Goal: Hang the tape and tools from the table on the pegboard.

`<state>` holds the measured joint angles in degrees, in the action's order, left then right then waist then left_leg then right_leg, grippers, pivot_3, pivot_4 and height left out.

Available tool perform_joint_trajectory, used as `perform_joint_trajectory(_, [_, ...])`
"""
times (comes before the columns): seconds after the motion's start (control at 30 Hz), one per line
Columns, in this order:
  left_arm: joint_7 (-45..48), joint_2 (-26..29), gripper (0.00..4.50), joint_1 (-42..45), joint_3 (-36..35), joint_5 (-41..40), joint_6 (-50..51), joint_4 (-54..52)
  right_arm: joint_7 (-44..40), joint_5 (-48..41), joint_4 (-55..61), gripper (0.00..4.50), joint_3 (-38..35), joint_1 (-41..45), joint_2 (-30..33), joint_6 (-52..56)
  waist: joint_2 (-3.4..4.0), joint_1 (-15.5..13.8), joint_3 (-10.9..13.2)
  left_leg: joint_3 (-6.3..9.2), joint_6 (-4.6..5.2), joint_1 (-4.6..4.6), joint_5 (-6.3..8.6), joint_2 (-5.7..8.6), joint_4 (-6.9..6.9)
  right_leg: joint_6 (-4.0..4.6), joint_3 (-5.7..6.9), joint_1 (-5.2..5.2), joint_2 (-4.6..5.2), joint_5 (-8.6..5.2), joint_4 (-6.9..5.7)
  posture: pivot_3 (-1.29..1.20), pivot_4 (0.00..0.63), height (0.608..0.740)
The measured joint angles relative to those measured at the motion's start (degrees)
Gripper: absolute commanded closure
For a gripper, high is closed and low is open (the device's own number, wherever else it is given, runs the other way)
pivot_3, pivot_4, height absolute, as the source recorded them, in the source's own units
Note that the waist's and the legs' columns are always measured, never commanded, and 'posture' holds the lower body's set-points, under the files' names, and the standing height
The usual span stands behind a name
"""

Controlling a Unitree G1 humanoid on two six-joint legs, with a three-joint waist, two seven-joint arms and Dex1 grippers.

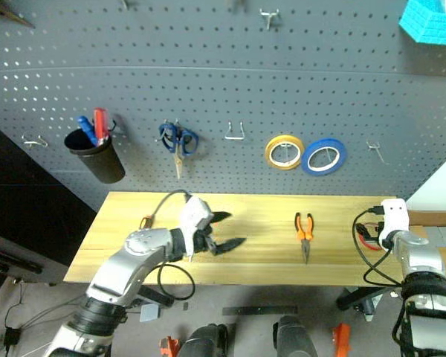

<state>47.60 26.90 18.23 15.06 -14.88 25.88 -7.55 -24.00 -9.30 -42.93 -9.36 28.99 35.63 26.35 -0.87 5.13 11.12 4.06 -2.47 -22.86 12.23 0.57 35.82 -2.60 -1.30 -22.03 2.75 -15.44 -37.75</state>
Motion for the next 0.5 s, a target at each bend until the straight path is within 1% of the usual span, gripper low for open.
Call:
perform_joint_trajectory(0.1, [3.6, 0.5, 0.09, 2.9, 2.3, 0.3, -0.2, 0.1, -1.7, 2.1, -8.0, 0.0, 1.7, 4.4, 0.2, -1.1, -0.06, 0.0, 0.8, -0.02, 0.0, 0.0, 0.0, -0.08, 0.03, 0.01, -0.03, -0.03, -0.25, 0.01, -0.02, -0.14, 0.225, 0.74])
perform_joint_trajectory(0.23, [5.6, 0.4, 0.09, 6.0, 3.0, 1.2, -1.4, 1.3, -4.0, 5.0, -16.2, 0.0, 4.2, 8.2, 0.1, -3.7, -0.07, 0.0, 1.6, -0.07, 0.0, -0.04, 0.0, -0.17, 0.03, 0.01, -0.15, -0.15, -0.41, 0.0, -0.03, -0.13, 0.248, 0.74])
perform_joint_trajectory(0.33, [7.0, 0.4, 0.09, 7.8, 3.4, 2.0, -2.8, 2.1, -5.5, 8.0, -20.9, 0.0, 6.9, 10.5, 0.1, -6.0, -0.15, 0.0, 2.6, -0.27, 0.0, -0.02, 0.0, -0.17, 0.04, 0.05, -0.43, -0.23, -0.43, 0.05, -0.11, -0.12, 0.261, 0.74])
perform_joint_trajectory(0.43, [8.0, 0.4, 0.09, 8.1, 3.6, 2.4, -2.9, 3.4, -6.1, 10.4, -23.8, 0.0, 9.0, 11.3, 0.0, -8.7, -0.28, 0.0, 3.0, -0.49, 0.06, -0.02, 0.05, -0.16, 0.05, 0.08, -0.66, -0.3, -0.43, 0.08, -0.09, -0.11, 0.276, 0.74])
perform_joint_trajectory(0.5, [8.4, 0.4, 0.04, 8.6, 3.7, 2.6, -3.0, 3.7, -6.9, 11.8, -25.2, 0.39, 10.2, 12.6, 0.0, -9.7, -0.6, 0.0, 3.4, -0.64, 0.1, 0.03, 0.12, -0.19, 0.09, 0.06, -0.82, -0.3, -0.43, 0.08, -0.1, -0.1, 0.282, 0.74])
